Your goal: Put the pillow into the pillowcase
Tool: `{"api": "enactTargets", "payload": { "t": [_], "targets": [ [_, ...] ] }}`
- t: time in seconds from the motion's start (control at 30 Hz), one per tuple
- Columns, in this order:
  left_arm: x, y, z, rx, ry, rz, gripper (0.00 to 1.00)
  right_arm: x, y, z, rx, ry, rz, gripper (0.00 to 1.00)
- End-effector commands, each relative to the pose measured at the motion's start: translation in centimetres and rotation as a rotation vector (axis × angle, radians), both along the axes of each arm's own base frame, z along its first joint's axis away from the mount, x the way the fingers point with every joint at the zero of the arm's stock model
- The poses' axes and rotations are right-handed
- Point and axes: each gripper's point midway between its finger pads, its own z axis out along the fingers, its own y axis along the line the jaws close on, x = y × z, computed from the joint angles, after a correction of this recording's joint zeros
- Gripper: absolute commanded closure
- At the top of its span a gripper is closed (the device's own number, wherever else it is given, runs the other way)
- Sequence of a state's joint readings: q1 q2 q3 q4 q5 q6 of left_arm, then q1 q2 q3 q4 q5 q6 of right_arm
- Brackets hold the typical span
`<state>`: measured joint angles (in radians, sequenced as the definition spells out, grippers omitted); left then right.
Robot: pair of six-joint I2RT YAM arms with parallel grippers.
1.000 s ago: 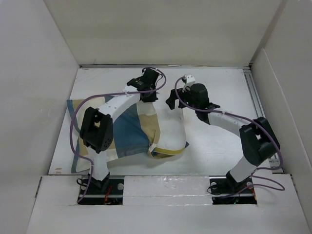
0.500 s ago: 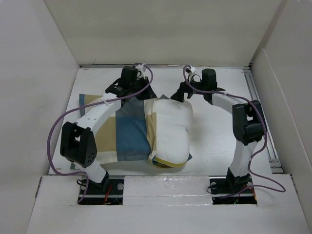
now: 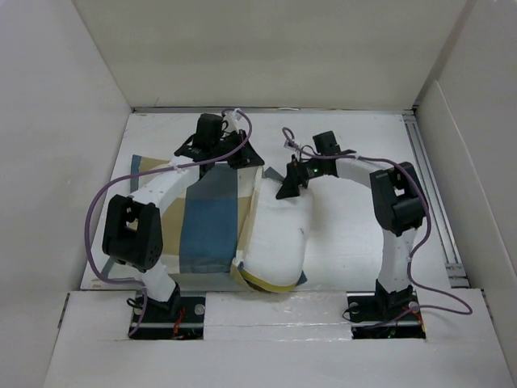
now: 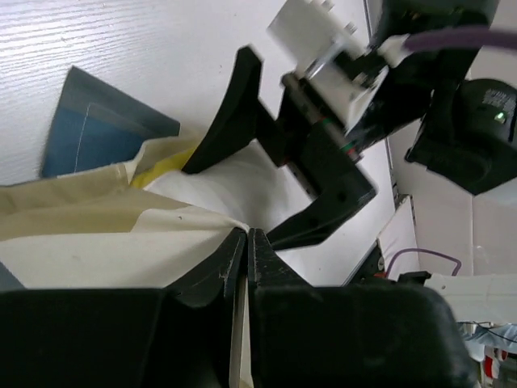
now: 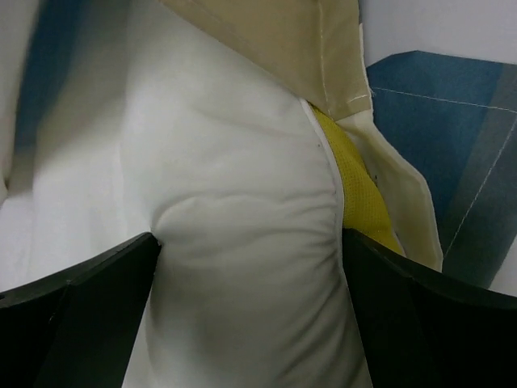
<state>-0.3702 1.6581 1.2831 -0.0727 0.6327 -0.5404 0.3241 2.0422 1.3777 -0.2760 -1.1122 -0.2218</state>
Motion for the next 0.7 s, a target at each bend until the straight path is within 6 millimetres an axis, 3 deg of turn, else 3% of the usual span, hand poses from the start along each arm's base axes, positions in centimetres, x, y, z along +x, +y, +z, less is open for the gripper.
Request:
{"api": "enactTargets", "payload": {
  "t": [0.0, 0.17, 0.23, 0.27, 0.3, 0.37, 0.47, 0.5, 0.53, 0.63, 0.67],
  "targets": [
    [0.8, -1.1, 3.3, -0.081, -0.093, -0.036, 1.0, -2.2, 2.9, -1.5, -0.047, 0.028, 0.019, 0.0],
    [0.8, -1.3, 3.5, -0.093, -0.095, -0.041, 1.0, -4.1, 5.5, -4.6, -0.141, 0.064, -0.018, 0.02],
    [0.7, -1.3, 3.2, -0.093, -0.094, -0.041, 1.0, -4.2, 6.9, -3.6, -0.112, 0.041, -0.036, 0.3],
    [0.7, -1.3, 3.3, -0.097, -0.086, -0.037, 1.0, -4.8, 7.3, -3.9, -0.106, 0.054, -0.036, 0.64],
    [1.0, -1.2, 3.2, -0.089, -0.089, -0.023, 1.0, -4.1, 8.2, -2.8, -0.073, 0.062, -0.092, 1.0],
    [-0.1, -2.2, 3.2, -0.068, -0.082, -0.04, 1.0, -3.6, 8.8, -1.0, -0.013, 0.064, -0.134, 1.0],
    [-0.4, -2.6, 5.1, -0.09, -0.12, -0.046, 1.0, -2.9, 9.2, 5.0, 0.188, 0.059, -0.188, 1.0],
    [-0.9, -2.4, 4.6, -0.092, -0.094, -0.04, 1.0, -2.8, 8.5, 5.9, 0.231, 0.065, -0.227, 1.0],
    [-1.4, -2.6, 5.6, -0.098, -0.119, -0.043, 1.0, -2.7, 8.6, 10.8, 0.364, 0.033, -0.255, 1.0],
    [-3.5, -3.7, 5.7, -0.061, -0.12, -0.051, 1.0, -1.2, 6.9, 16.0, 0.539, 0.022, -0.388, 1.0],
    [-4.9, -4.4, 6.7, -0.062, -0.15, -0.079, 1.0, -1.0, 6.2, 18.2, 0.59, -0.009, -0.412, 1.0]
  ]
}}
